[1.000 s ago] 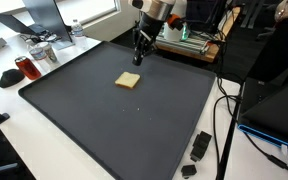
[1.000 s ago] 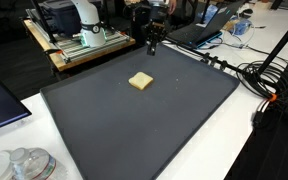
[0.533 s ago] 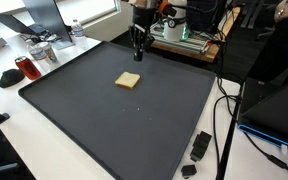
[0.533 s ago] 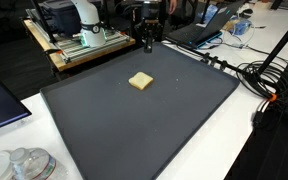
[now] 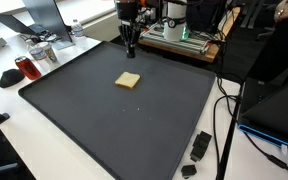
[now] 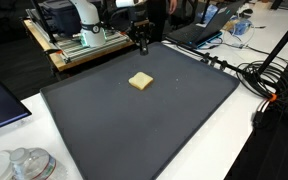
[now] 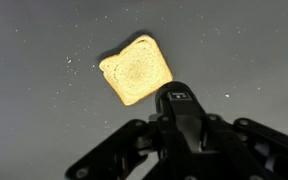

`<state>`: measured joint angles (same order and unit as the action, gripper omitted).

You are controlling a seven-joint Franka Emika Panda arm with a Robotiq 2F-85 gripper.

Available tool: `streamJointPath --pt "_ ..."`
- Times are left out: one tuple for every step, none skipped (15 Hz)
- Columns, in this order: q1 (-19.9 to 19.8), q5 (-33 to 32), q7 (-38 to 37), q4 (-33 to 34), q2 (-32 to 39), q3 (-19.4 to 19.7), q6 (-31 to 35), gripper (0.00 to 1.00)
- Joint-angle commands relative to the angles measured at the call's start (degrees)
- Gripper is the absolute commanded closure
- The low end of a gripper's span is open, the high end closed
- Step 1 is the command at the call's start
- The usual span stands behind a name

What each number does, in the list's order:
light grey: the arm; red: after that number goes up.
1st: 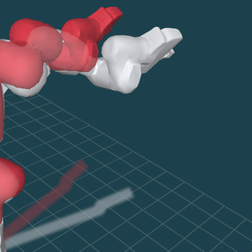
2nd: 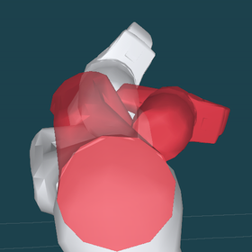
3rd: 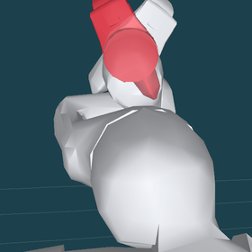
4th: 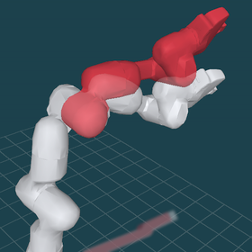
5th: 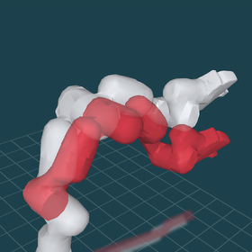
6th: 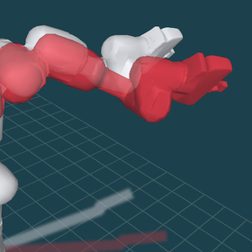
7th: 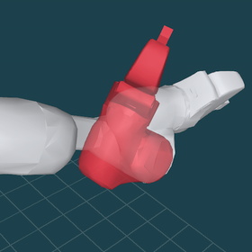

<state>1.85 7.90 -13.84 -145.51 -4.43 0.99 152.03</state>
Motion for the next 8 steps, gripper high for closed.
streamJointPath --pt "-1.1 9.9 10.1 0.0 -0.1 2.1 -0.4 0.95" --pt "-1.6 12.0 11.9 0.7 0.4 2.9 -1.2 0.95" --pt "-2.0 14.0 14.2 1.2 1.0 3.6 -1.8 0.95" --pt "-2.7 14.6 15.0 1.7 1.7 4.2 -2.1 0.95" --pt "-3.4 15.7 16.3 2.1 2.2 4.9 -2.8 0.95" --pt "-4.2 17.2 17.9 2.7 2.8 5.7 -3.7 0.95" --pt "-4.9 18.3 19.2 3.3 3.4 6.2 -4.6 0.95" --pt "-5.7 19.7 20.7 4.2 4.2 6.9 -5.8 0.95"
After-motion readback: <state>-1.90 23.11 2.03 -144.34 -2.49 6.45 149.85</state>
